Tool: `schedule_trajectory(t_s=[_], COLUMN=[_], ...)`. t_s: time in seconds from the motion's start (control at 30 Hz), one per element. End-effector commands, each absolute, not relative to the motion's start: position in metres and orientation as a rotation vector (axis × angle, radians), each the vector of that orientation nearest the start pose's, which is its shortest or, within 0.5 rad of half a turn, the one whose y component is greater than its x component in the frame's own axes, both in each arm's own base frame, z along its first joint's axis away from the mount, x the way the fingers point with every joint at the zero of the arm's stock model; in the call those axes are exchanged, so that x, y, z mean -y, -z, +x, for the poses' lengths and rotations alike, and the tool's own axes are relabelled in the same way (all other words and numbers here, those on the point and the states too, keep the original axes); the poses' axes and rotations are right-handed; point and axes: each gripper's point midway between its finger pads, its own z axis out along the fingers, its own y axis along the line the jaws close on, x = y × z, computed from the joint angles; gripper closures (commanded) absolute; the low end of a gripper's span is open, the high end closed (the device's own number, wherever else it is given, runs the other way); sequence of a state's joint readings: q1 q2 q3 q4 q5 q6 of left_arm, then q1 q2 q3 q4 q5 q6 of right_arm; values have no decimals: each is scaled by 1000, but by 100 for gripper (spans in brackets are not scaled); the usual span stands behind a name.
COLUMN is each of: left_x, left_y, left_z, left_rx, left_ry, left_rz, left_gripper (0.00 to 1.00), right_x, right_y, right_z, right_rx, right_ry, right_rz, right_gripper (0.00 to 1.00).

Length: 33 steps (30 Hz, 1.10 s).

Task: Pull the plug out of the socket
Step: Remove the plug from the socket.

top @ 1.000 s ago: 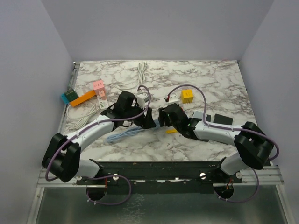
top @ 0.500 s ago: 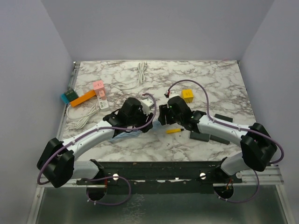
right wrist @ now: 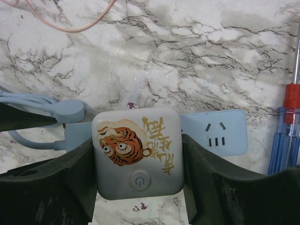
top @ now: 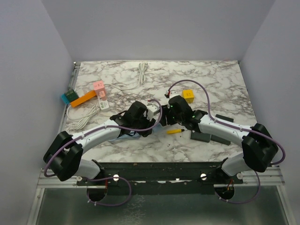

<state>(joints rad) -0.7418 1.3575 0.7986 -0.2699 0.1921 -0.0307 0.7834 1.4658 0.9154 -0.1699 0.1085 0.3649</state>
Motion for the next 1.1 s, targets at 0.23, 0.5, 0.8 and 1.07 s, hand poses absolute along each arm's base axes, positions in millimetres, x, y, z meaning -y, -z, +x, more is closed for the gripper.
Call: schedule_trajectory(t_s=[0.23,0.5,0.8,1.07], left_x=[262,265,260,260], left_y=[-79,-71,-71,-72], left_z=[225,220,223,223], left_rx=[-2292,-2313,-2306,-2311], left_ry=[567,573,528,533], left_rz=[993,1021,1003,993], left_gripper=[69,91,100,100], right_x=[-298,-301,-279,-266], right_y=[-134,-133,-110,-103], right_z=[293,292,301,309], right_rx=[-2208,-2206,-2266,-2298], right_ry=[-586,-604,-615,-636], right_rz=[-443,-441,-375,-329], right_gripper=[99,99,99,99])
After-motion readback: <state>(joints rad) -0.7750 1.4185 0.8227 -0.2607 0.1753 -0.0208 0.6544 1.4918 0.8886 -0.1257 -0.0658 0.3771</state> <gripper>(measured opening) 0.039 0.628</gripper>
